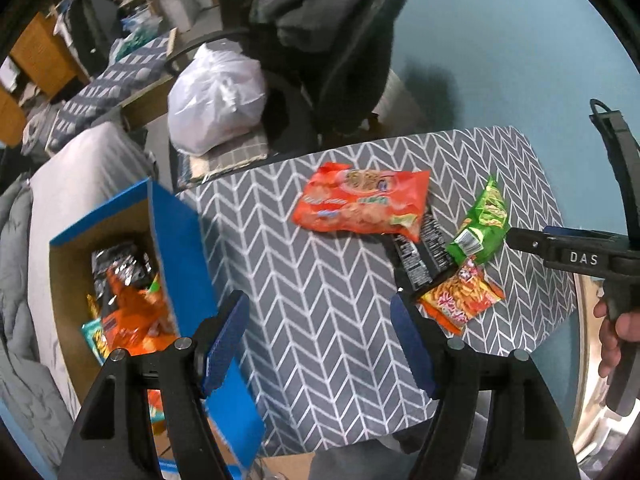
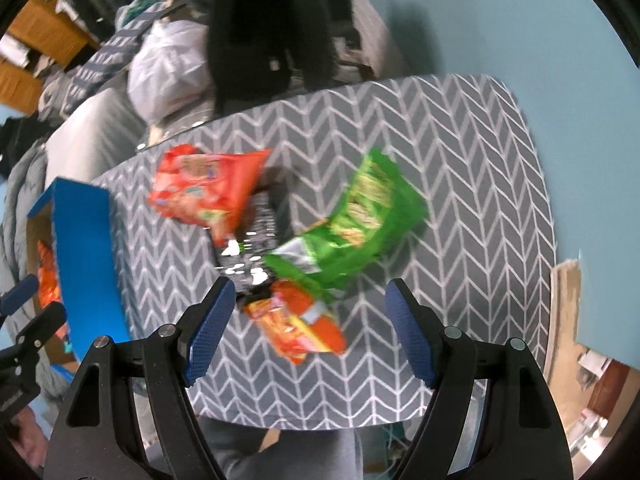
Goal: Organize snacks
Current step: 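Grasp green pistachio bag with right tool while left tool grasps orange fries bag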
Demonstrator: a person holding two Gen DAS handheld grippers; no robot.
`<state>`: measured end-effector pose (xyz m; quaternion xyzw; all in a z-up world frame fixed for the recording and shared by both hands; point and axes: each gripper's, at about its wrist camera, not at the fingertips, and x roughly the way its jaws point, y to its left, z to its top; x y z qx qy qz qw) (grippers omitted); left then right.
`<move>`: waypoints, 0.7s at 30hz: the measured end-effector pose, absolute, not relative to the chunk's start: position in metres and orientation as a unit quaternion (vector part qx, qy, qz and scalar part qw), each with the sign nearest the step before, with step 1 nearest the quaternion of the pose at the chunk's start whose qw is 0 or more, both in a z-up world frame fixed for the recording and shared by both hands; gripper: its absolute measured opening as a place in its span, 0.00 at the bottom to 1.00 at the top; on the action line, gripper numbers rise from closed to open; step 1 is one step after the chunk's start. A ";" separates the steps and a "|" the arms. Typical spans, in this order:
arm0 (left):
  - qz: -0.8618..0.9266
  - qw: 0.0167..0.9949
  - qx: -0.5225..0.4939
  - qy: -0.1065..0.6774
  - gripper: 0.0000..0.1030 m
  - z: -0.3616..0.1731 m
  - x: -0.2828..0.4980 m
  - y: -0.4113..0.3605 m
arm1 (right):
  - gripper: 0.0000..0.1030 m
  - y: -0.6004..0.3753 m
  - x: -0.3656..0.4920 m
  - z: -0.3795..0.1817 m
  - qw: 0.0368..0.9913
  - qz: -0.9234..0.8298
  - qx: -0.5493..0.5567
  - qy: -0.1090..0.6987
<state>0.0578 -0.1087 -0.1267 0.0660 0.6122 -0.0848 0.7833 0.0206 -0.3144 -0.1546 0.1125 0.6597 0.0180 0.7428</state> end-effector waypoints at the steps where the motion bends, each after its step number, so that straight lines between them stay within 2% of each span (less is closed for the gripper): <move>1: -0.091 0.784 0.069 0.611 0.72 -0.129 0.060 -0.115 | 0.75 -0.319 0.021 -0.158 0.741 0.015 0.117 0.661; 13: -0.117 0.784 0.112 0.599 0.72 -0.168 0.071 -0.169 | 0.75 -0.363 0.038 -0.216 0.707 -0.039 0.230 0.668; 21: -0.110 0.779 0.141 0.601 0.72 -0.187 0.064 -0.185 | 0.75 -0.352 0.058 -0.253 0.694 -0.038 0.236 0.679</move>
